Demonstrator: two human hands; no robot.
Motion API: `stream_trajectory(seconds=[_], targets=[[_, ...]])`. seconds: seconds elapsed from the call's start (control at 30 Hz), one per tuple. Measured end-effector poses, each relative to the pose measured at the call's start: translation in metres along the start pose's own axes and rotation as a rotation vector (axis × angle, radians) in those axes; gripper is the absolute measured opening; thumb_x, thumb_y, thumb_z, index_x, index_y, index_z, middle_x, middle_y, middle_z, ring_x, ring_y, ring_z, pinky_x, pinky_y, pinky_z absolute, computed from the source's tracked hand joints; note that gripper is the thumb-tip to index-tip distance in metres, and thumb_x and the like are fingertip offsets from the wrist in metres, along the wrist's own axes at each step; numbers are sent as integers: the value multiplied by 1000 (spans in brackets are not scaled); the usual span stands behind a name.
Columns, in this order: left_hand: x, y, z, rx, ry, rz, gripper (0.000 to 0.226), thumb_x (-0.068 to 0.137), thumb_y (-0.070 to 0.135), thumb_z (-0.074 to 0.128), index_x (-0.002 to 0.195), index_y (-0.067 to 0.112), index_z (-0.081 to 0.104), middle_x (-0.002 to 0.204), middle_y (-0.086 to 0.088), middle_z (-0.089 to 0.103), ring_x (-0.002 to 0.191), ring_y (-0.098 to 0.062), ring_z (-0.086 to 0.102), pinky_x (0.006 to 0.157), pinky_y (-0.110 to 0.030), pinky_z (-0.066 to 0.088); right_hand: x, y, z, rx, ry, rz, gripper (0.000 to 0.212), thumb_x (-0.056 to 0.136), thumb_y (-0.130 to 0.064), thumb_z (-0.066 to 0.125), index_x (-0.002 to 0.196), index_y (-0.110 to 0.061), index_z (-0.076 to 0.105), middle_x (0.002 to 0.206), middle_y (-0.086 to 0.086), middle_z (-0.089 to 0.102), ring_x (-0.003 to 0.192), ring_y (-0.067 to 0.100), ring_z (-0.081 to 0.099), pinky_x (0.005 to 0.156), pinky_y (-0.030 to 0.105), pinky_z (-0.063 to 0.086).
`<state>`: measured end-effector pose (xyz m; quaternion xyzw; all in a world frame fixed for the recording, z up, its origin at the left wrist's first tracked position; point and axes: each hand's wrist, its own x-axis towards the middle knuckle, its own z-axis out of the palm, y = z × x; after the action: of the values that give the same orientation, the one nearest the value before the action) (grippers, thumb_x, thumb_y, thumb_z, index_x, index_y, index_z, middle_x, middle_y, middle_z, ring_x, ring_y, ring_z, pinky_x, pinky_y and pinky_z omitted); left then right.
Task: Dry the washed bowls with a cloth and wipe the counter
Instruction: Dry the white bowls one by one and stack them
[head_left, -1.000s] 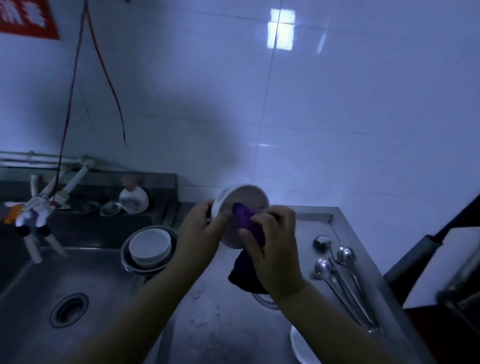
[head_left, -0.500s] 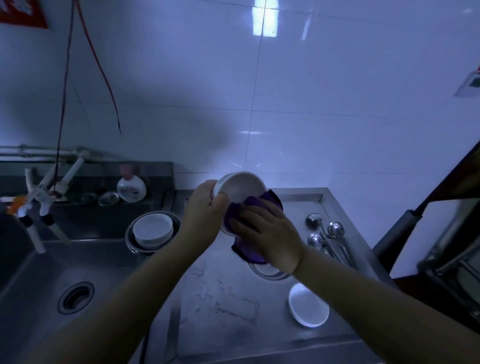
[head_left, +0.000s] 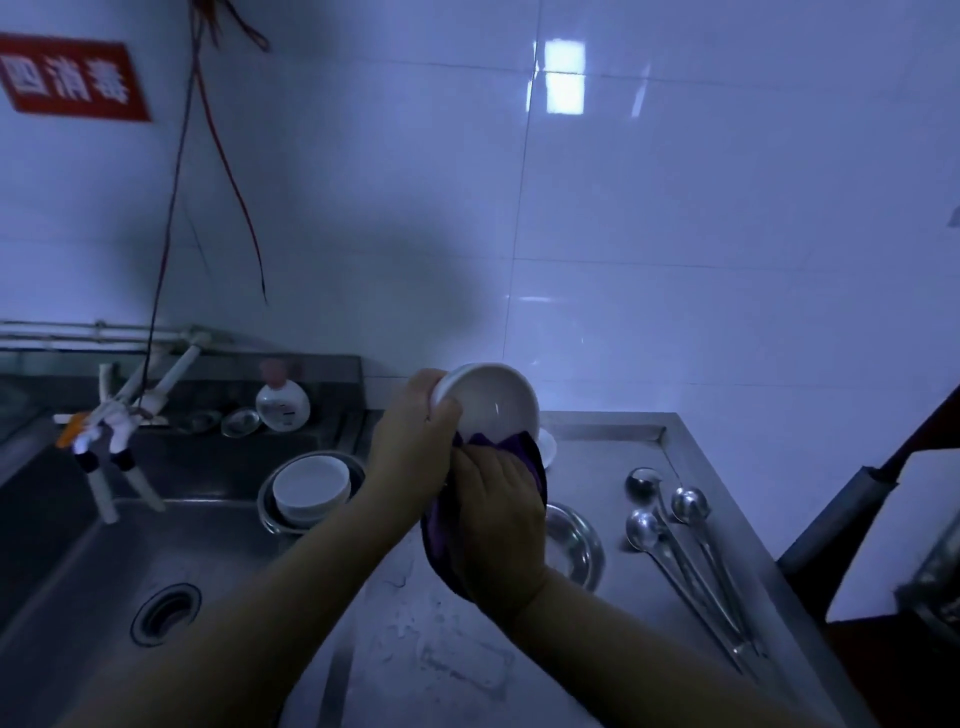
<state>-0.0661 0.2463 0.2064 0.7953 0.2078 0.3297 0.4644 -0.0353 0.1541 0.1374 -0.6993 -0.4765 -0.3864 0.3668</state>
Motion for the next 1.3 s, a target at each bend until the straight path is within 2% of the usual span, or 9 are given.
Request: stream_trajectory(seconds=[0.17,0.3,0.37,0.5,0.67,0.9,1.07,1.13,1.3], targets=[[-4,11,13,-86,1,-15,17,76,34,41,83,36,56,81,6,59,74,-11,55,61,-30,43,-1,44,-19,105,-20,-264,38,82,-24,69,115,-10,58,96,9,71,84,18,63,81,29,50],[4,12,9,46,-334,-46,29,70,34,48,84,17,67,84,-16,65,73,-27,58,64,-34,43,8,111,-43,8,-191,-816,33,86,-14,63,117,-14,53,93,6,70,82,23,64,74,34,50],[9,17,4,36,-447,-130,31,68,35,54,85,13,68,76,-13,64,69,-24,57,61,-33,43,16,125,-48,-21,-246,-936,32,87,-12,63,117,-16,52,89,6,68,80,24,64,71,34,50],[5,21,13,-200,-154,-114,16,69,32,59,81,37,68,77,10,68,71,-5,63,59,-19,51,30,105,-48,-81,-152,-702,14,89,-14,60,102,-15,66,79,7,63,67,24,55,64,34,41],[-20,21,40,-416,65,-25,19,86,35,49,103,39,54,100,10,61,92,-10,60,75,-26,52,30,58,-48,-4,-96,-233,20,95,-23,52,100,-12,68,85,8,67,73,23,60,69,36,47],[-16,30,18,-286,-105,55,25,79,27,45,96,28,63,93,-4,63,84,-17,57,70,-33,45,31,96,-57,63,-67,-674,10,87,-16,67,91,-12,75,80,4,71,66,18,65,63,30,52],[-4,49,-5,-25,-507,-132,30,72,21,51,97,17,68,93,-12,67,78,-15,61,64,-26,46,45,127,-67,36,-206,-1067,11,92,-12,59,94,-13,70,84,5,67,76,23,63,72,34,51],[-5,50,-4,-102,-439,-141,18,80,17,56,94,24,66,89,-4,66,73,-5,62,56,-16,46,44,122,-66,0,-211,-993,14,93,-11,57,90,-13,71,80,5,66,71,23,61,69,34,50],[-31,40,35,-373,-19,-39,30,84,13,60,101,36,51,100,5,58,87,-6,58,66,-20,50,41,86,-63,-71,-44,-480,17,96,-19,56,97,-10,71,80,7,68,68,21,60,64,33,47]])
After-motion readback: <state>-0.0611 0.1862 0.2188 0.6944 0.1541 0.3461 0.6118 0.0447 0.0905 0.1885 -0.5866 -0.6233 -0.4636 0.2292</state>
